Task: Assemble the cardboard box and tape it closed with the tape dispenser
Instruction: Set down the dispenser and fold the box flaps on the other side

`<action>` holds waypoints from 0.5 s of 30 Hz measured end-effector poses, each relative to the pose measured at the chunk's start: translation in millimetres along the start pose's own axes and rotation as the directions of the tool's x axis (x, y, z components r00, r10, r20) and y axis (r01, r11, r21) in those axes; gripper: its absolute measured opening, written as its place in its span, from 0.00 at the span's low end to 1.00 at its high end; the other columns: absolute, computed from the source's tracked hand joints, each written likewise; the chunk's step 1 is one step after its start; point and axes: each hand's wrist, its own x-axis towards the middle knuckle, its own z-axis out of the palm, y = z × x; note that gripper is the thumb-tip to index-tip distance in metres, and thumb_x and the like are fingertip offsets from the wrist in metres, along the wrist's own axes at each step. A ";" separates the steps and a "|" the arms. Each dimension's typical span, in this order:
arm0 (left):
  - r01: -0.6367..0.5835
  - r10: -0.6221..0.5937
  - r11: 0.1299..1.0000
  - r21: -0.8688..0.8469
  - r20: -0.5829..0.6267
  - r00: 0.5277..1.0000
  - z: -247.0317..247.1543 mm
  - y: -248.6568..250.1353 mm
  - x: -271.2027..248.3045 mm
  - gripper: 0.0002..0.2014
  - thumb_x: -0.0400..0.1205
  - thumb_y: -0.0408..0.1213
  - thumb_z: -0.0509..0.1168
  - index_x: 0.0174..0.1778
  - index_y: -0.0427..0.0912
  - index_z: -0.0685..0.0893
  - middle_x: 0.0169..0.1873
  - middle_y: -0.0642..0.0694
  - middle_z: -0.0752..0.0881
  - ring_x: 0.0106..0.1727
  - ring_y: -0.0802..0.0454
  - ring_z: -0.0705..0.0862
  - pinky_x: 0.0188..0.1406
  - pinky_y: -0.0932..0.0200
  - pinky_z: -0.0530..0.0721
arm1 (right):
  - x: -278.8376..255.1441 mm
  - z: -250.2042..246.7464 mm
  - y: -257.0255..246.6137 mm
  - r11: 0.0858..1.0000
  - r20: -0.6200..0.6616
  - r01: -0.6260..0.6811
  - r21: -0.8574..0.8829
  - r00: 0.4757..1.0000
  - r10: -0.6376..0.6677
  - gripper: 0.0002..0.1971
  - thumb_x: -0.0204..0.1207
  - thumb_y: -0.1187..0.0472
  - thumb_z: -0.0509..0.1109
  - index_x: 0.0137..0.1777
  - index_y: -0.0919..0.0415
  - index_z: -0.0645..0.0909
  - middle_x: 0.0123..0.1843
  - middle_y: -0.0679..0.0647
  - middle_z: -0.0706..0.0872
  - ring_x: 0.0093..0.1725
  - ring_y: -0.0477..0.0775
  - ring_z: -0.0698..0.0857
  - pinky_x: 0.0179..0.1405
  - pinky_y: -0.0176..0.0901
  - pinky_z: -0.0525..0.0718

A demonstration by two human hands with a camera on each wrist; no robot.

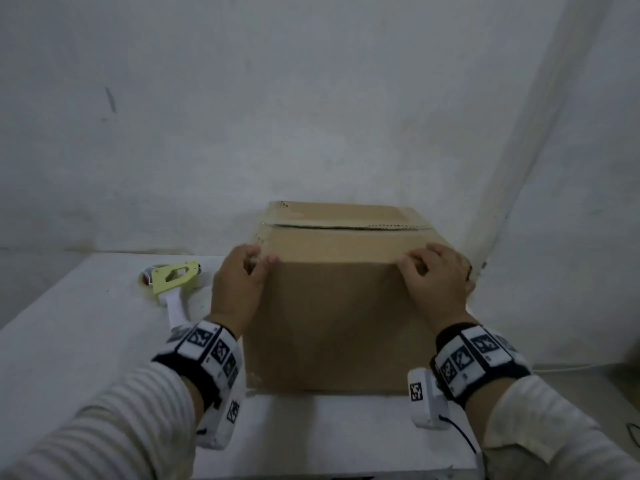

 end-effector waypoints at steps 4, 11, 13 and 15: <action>-0.043 0.049 0.994 0.096 -0.059 0.997 -15.5 26.7 33.7 0.20 0.81 0.56 0.61 0.57 0.44 0.80 0.46 0.52 0.81 0.49 0.51 0.78 0.48 0.58 0.73 | 23.4 -17.6 -25.3 0.997 0.019 0.079 0.021 0.997 -0.080 0.17 0.73 0.46 0.66 0.60 0.45 0.83 0.72 0.47 0.74 0.75 0.56 0.64 0.73 0.68 0.63; -0.068 0.054 0.964 0.257 0.062 0.997 -18.3 47.6 78.0 0.24 0.84 0.55 0.54 0.67 0.39 0.74 0.63 0.39 0.79 0.69 0.37 0.76 0.61 0.47 0.76 | 62.0 -20.4 -44.0 0.982 0.073 0.166 -0.092 0.985 -0.159 0.21 0.76 0.44 0.62 0.69 0.44 0.75 0.78 0.48 0.68 0.80 0.56 0.60 0.75 0.71 0.59; -0.057 0.028 0.964 0.260 0.116 0.993 -11.1 48.0 78.7 0.34 0.85 0.53 0.54 0.82 0.36 0.53 0.83 0.37 0.53 0.83 0.40 0.56 0.79 0.47 0.60 | 69.1 -12.3 -41.4 0.968 0.109 0.203 -0.147 0.976 -0.189 0.25 0.80 0.44 0.58 0.77 0.46 0.67 0.83 0.50 0.61 0.84 0.57 0.52 0.76 0.76 0.52; -0.073 0.036 0.957 0.280 0.133 0.990 -3.1 46.2 76.8 0.37 0.86 0.53 0.51 0.84 0.41 0.40 0.84 0.42 0.39 0.85 0.40 0.48 0.81 0.46 0.53 | 74.7 -5.0 -36.5 0.955 0.141 0.233 -0.184 0.968 -0.209 0.28 0.83 0.45 0.55 0.82 0.49 0.58 0.86 0.52 0.50 0.86 0.58 0.44 0.77 0.77 0.47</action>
